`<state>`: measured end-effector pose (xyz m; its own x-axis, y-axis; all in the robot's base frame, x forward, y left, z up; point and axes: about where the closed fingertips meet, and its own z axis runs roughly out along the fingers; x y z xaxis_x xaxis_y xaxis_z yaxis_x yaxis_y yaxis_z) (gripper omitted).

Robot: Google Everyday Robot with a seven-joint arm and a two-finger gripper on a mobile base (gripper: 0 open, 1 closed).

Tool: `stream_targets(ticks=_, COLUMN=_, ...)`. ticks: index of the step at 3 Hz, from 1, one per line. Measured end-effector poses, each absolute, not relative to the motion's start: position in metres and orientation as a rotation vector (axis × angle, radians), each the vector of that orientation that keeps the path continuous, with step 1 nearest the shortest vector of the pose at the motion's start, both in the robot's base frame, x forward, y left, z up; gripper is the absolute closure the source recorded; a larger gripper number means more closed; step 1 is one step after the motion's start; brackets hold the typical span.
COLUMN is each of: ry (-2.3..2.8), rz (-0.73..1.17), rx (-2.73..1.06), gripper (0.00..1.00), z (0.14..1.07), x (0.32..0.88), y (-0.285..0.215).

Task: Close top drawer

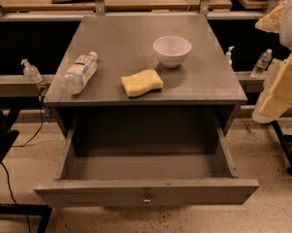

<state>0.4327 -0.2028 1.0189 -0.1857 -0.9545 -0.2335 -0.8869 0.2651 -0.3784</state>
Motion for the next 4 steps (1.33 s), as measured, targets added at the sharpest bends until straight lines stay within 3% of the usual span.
stream_targets(ticks=2, ry=2.075, rz=-0.204, rx=-1.623, gripper=0.00, z=0.992, x=0.425, y=-0.196)
stream_targets(ticks=4, ry=1.947, rz=-0.045, rx=-1.573, gripper=0.00, z=0.915, x=0.403, y=-0.161)
